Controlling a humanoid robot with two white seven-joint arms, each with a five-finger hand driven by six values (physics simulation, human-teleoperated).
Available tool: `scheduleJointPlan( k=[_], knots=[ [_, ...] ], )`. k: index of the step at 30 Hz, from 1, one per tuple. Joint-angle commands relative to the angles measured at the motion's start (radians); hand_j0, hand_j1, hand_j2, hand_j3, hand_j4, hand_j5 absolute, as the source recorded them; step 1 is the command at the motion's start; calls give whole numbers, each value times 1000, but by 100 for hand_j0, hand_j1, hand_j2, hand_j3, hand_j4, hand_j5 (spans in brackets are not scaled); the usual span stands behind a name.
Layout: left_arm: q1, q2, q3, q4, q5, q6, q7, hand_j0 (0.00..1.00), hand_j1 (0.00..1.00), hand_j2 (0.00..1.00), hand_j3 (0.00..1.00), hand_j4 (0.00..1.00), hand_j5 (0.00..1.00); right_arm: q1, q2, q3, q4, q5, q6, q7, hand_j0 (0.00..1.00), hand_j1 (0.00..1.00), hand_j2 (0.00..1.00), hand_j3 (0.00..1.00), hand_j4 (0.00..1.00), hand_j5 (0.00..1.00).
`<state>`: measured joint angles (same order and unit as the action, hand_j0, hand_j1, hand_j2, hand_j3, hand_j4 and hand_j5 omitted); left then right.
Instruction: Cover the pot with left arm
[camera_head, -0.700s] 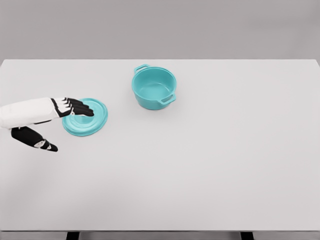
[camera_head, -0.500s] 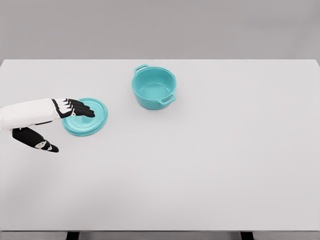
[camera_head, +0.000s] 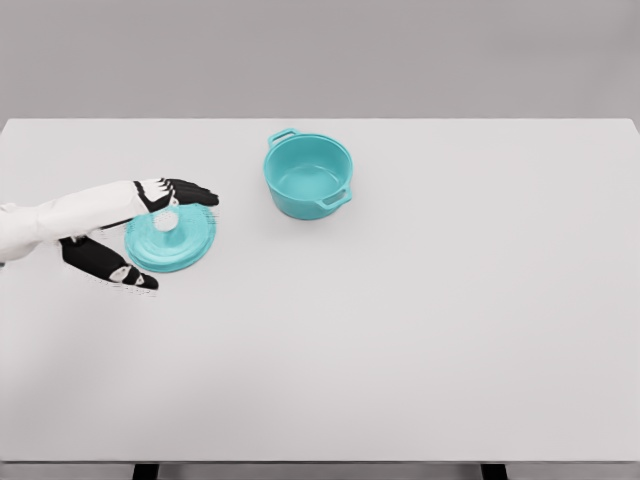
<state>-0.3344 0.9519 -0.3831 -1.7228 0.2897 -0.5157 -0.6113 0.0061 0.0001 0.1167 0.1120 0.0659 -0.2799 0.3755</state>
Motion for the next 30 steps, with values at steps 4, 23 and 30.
scheduleJointPlan(
  k=[4,23,30],
  knots=[
    [-12,7,-30,95,253,125,18,100,100,100,100,100,100,-2,0,0,0,2,-1,0,100,100,100,100,100,100],
    [-190,-79,-235,355,-23,125,30,81,81,81,81,81,81,0,0,0,0,0,1,0,100,100,100,100,100,100],
    [-192,-87,-235,370,-24,126,28,81,81,81,81,81,81,0,0,0,0,0,1,0,100,100,100,100,100,100]
  ],
)
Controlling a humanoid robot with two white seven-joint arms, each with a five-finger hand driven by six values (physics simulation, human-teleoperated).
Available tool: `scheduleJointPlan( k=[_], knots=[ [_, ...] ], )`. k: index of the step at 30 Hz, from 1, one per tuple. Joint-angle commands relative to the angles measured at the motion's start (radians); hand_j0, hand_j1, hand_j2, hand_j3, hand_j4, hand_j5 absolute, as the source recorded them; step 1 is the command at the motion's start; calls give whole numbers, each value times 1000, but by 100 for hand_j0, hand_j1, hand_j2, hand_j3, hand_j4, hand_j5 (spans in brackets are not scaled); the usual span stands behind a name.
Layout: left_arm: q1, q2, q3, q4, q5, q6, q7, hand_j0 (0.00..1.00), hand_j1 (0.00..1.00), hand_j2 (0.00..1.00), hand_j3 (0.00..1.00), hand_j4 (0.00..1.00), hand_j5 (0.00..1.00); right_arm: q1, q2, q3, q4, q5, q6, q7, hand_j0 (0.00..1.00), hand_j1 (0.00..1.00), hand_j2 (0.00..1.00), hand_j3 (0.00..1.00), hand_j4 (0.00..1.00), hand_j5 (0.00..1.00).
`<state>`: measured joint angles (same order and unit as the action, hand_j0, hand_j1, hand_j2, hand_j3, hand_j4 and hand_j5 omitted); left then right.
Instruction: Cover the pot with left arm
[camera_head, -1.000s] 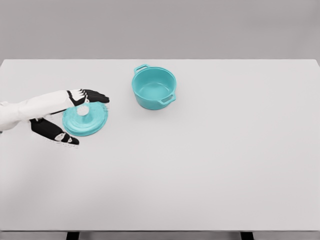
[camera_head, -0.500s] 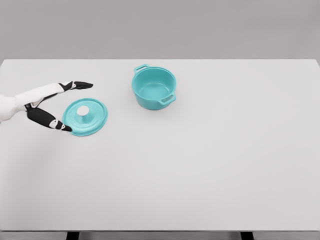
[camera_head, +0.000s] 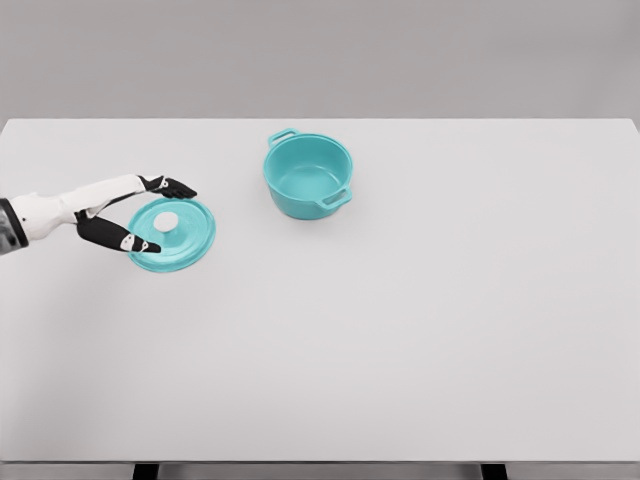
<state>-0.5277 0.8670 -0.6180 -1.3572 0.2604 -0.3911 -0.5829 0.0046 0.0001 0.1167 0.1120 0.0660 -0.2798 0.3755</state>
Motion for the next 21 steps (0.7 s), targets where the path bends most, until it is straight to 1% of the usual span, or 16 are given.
scheduleJointPlan(
  k=[1,3,4,6,8,11,19,21],
  knots=[
    [0,-2,0,9,3,3,0,81,81,81,81,81,81,0,0,0,0,0,1,0,100,100,100,100,100,100],
    [-8,-17,1,24,-33,3,0,81,81,81,81,81,81,0,0,0,0,2,-1,0,100,100,100,100,100,100],
    [-15,-22,0,29,-39,4,0,81,81,81,81,81,81,2,0,0,0,2,-1,0,100,100,100,100,100,100],
    [-17,-29,0,35,-41,5,1,80,80,80,80,80,80,2,0,0,0,2,-1,0,100,100,100,100,100,100],
    [-20,-59,0,64,-41,5,0,80,80,80,80,80,80,2,0,0,0,2,-1,0,100,100,100,100,100,100],
    [-31,-68,-2,113,-41,3,0,80,80,80,80,80,80,0,0,0,0,0,-1,0,100,100,100,100,100,100],
    [-37,-85,-3,165,-43,4,0,80,80,80,80,80,80,2,0,0,0,0,-1,0,100,100,100,100,100,100],
    [-38,-91,-20,164,-43,4,0,80,80,80,80,80,80,2,0,0,0,2,-1,0,100,100,100,100,100,100]
  ],
)
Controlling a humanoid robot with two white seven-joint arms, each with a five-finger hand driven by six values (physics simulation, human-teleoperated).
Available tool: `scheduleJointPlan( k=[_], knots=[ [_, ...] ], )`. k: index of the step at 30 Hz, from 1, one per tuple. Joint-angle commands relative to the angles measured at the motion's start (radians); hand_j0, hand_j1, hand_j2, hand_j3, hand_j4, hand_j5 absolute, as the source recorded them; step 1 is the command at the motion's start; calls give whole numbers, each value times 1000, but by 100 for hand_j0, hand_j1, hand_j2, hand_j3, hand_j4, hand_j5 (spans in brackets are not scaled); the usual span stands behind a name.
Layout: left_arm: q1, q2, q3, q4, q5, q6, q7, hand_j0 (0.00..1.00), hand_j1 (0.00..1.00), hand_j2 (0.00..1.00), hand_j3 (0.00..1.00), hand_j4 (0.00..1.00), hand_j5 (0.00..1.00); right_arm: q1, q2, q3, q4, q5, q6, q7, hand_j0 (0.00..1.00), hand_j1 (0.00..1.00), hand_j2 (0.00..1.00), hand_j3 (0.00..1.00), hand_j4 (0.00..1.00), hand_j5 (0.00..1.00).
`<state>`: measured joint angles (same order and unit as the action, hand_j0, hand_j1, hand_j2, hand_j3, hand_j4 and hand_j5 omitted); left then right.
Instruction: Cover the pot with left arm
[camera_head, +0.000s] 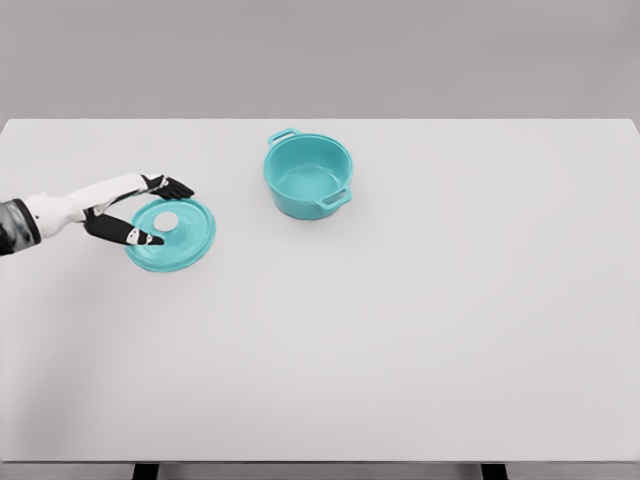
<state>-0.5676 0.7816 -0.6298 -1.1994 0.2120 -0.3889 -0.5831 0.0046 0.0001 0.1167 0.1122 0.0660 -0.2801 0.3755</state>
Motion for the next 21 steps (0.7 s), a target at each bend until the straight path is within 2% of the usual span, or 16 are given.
scheduleJointPlan(
  k=[1,11,18,21],
  knots=[
    [-3,-5,-10,6,4,2,0,80,80,80,80,80,80,0,0,0,0,2,-1,0,100,100,100,100,100,100],
    [-5,-7,-7,23,-3,1,2,80,80,80,80,80,80,0,0,0,0,0,-1,0,100,100,100,100,100,100],
    [-29,-41,-8,84,-3,1,2,80,80,80,80,80,80,0,0,0,0,0,-1,0,100,100,100,100,100,100],
    [-29,-42,-11,87,-3,1,2,80,80,80,80,80,80,2,0,0,0,0,-1,0,100,100,100,100,100,100]
  ],
)
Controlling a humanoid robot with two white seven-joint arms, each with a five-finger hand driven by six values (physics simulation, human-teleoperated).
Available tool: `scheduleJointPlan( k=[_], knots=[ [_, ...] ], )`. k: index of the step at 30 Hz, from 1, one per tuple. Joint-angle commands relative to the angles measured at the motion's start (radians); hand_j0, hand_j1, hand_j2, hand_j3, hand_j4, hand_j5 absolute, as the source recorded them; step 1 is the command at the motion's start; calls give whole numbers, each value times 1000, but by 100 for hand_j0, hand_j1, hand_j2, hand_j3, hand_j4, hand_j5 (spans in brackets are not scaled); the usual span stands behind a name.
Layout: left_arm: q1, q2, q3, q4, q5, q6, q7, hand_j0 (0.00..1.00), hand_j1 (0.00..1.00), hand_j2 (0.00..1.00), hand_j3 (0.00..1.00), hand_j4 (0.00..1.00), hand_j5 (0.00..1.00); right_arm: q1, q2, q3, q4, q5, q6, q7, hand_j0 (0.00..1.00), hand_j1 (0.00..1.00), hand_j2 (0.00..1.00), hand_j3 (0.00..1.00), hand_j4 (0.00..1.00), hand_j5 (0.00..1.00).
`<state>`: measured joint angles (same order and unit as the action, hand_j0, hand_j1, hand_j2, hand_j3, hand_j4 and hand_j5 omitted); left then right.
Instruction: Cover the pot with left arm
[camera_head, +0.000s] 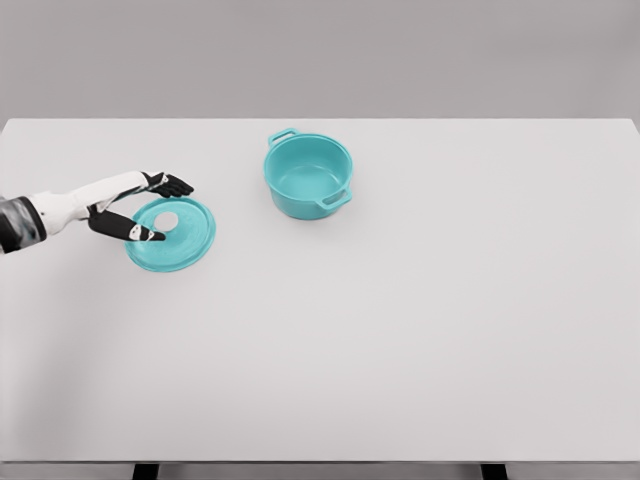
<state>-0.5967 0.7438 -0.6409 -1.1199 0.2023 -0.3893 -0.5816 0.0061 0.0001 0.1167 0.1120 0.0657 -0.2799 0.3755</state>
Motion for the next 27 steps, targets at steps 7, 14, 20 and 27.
scheduleJointPlan(
  k=[7,14,20,27],
  knots=[
    [0,-4,-22,32,5,1,0,80,80,80,80,80,80,0,0,0,0,0,-1,0,100,100,100,100,100,100],
    [-2,-12,-20,48,5,1,0,80,80,80,80,80,80,0,0,0,0,0,-1,0,100,100,100,100,100,100],
    [-2,-12,-19,48,5,0,0,80,80,80,80,80,80,0,0,0,0,0,-1,0,100,100,100,100,100,100],
    [-3,-12,-20,48,5,0,0,80,80,80,80,80,80,-2,0,0,0,0,-1,0,100,100,100,100,100,100]
  ],
)
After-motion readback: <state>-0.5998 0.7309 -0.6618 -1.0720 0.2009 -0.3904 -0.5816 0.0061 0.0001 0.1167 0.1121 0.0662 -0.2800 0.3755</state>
